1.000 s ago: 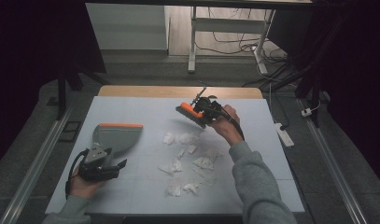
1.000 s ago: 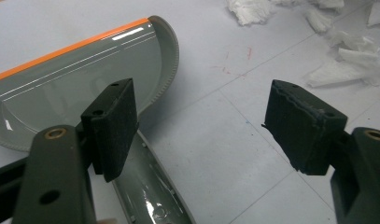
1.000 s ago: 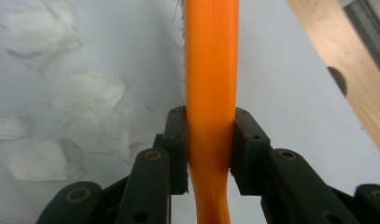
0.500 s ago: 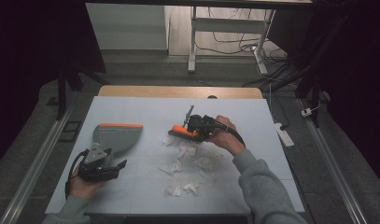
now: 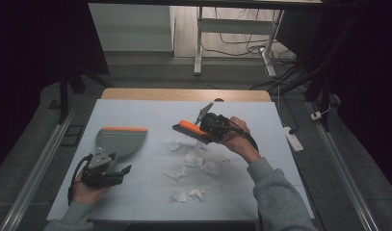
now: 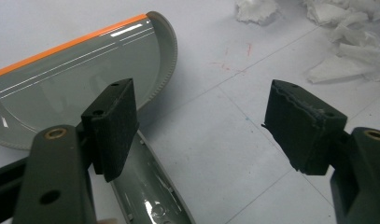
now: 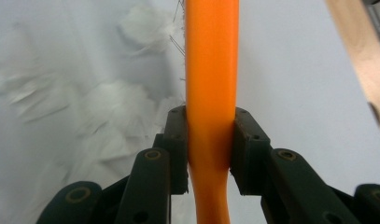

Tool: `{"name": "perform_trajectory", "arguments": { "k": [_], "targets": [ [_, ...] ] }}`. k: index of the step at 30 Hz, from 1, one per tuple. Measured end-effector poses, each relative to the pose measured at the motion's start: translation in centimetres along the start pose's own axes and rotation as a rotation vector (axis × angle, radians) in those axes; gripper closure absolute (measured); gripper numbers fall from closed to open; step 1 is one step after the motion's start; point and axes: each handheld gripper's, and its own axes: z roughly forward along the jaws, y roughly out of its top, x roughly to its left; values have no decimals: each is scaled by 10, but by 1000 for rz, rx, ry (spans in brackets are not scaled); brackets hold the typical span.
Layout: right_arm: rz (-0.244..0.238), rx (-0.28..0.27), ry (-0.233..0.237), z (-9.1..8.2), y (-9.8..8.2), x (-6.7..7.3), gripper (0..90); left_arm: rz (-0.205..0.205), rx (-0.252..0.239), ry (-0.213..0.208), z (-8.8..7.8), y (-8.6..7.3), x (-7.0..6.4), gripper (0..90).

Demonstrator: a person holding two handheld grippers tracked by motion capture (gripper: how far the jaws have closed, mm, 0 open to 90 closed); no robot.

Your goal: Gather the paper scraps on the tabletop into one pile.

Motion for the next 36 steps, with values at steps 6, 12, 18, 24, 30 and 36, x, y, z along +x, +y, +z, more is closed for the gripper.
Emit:
{"name": "perform_trajectory", "arguments": {
  "k": [6,12,18,24,30,36],
  "targets": [
    [-17,56,-15,32,30,-11,701,-1,-1,0,-1,0,1,268],
    [-69,111,-31,62,52,-8,701,-10,-5,-2,-1,-2,4,268],
    [-189,181,32,62,60,15,703,-10,-7,1,-2,-2,5,269],
    [-237,154,114,41,40,32,703,-5,-6,1,-2,-2,3,269],
    [-123,17,151,5,10,28,702,1,2,1,0,-1,2,270],
    [-11,-118,131,-34,-3,14,702,2,4,5,0,0,1,269]
  ]
}}
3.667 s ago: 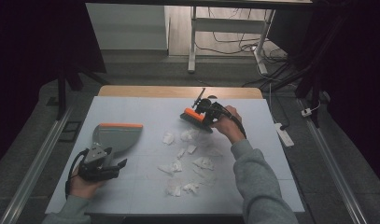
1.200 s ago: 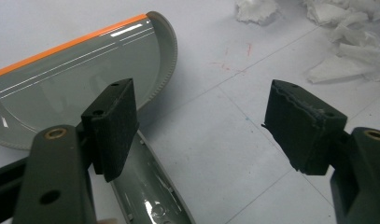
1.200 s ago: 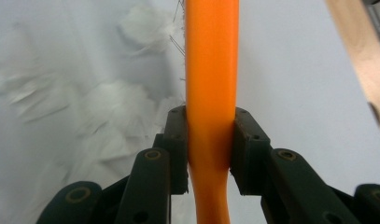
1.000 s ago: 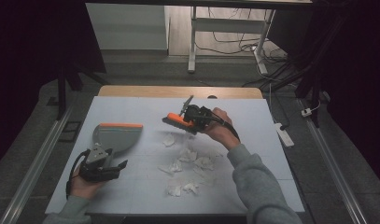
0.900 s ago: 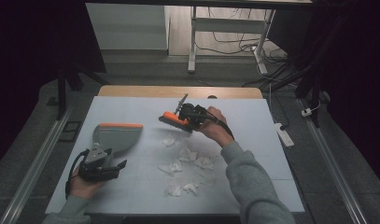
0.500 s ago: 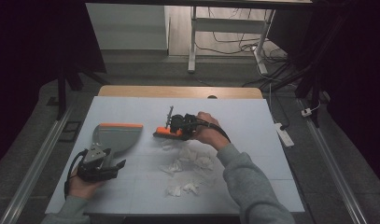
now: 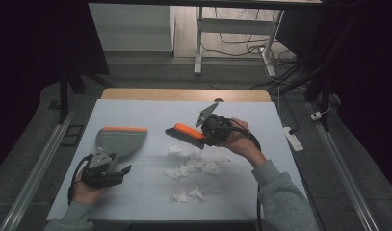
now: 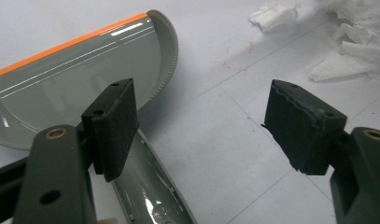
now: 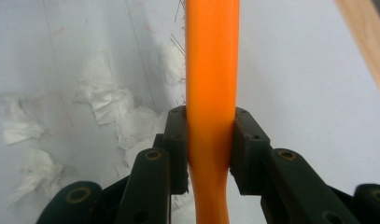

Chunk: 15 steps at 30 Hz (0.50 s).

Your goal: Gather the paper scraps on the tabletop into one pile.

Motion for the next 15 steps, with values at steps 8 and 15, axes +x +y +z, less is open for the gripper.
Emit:
{"name": "perform_trajectory", "arguments": {
  "k": [8,15],
  "targets": [
    [85,-24,2,-11,-3,6,701,-4,-3,0,0,0,2,270],
    [121,-49,78,1,10,40,701,-12,-10,6,-2,-1,4,271]
  ]
}}
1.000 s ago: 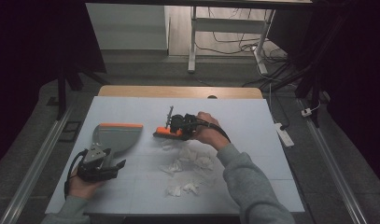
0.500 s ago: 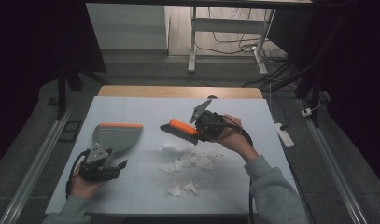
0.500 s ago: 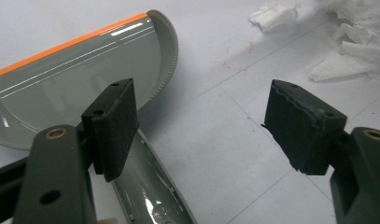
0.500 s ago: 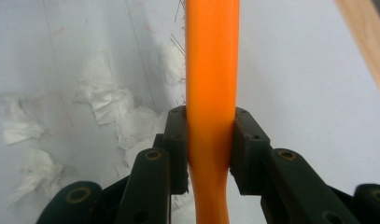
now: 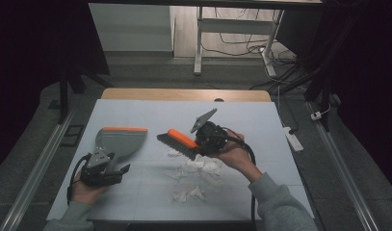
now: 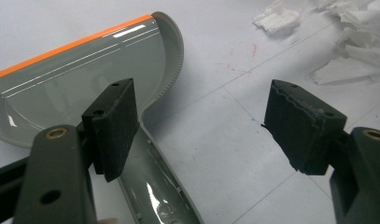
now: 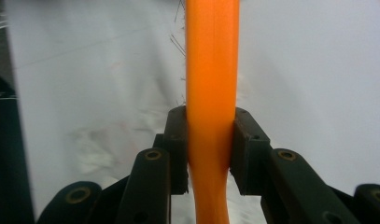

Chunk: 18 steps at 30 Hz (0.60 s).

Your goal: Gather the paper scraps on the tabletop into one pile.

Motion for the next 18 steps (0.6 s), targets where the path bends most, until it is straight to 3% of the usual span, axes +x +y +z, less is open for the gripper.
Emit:
{"name": "perform_trajectory", "arguments": {
  "k": [9,14,18],
  "targets": [
    [52,31,69,41,12,34,701,-12,-9,8,-2,-1,3,271],
    [136,21,108,64,13,42,701,-11,-10,10,-2,-1,3,271],
    [135,53,101,79,14,45,701,-11,-6,9,-2,-1,3,271]
  ]
}}
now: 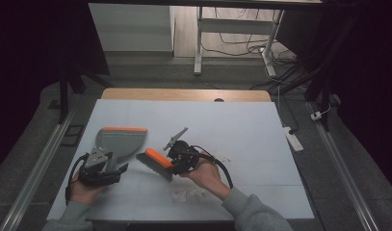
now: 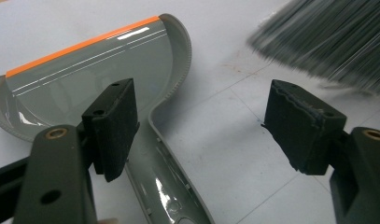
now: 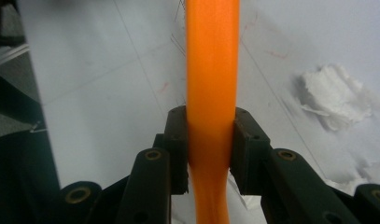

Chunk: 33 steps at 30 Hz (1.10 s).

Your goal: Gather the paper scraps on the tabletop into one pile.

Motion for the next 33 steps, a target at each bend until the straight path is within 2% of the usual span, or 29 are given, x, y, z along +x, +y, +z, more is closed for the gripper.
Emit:
{"name": "perform_trajectory", "arguments": {
  "k": [3,6,9,11,14,16,20,24,27,32,33],
  "targets": [
    [22,-19,-29,1,-1,-4,702,-1,1,0,0,0,0,271],
    [31,-5,-88,0,-7,-9,701,-1,1,1,0,-1,1,271],
    [77,-16,-122,-11,-19,-21,701,-1,1,2,0,-1,1,271],
    [94,-15,-186,-20,-28,-29,701,-1,2,0,0,0,1,272],
    [154,-43,-203,-36,-39,-41,702,4,6,1,1,0,0,272],
    [160,-82,-194,-49,-42,-42,701,6,9,-1,2,0,0,272],
    [124,-140,-187,-75,-38,-35,701,2,10,2,2,0,1,272],
    [100,-156,-148,-92,-37,-30,701,2,9,2,1,0,1,272],
    [62,-131,-98,-95,-39,-22,701,-1,8,4,1,-1,2,272],
    [-17,-18,-6,-83,-48,4,701,3,11,4,1,-1,2,272],
    [-45,6,13,-79,-50,9,701,4,12,4,1,-1,2,273]
  ]
}}
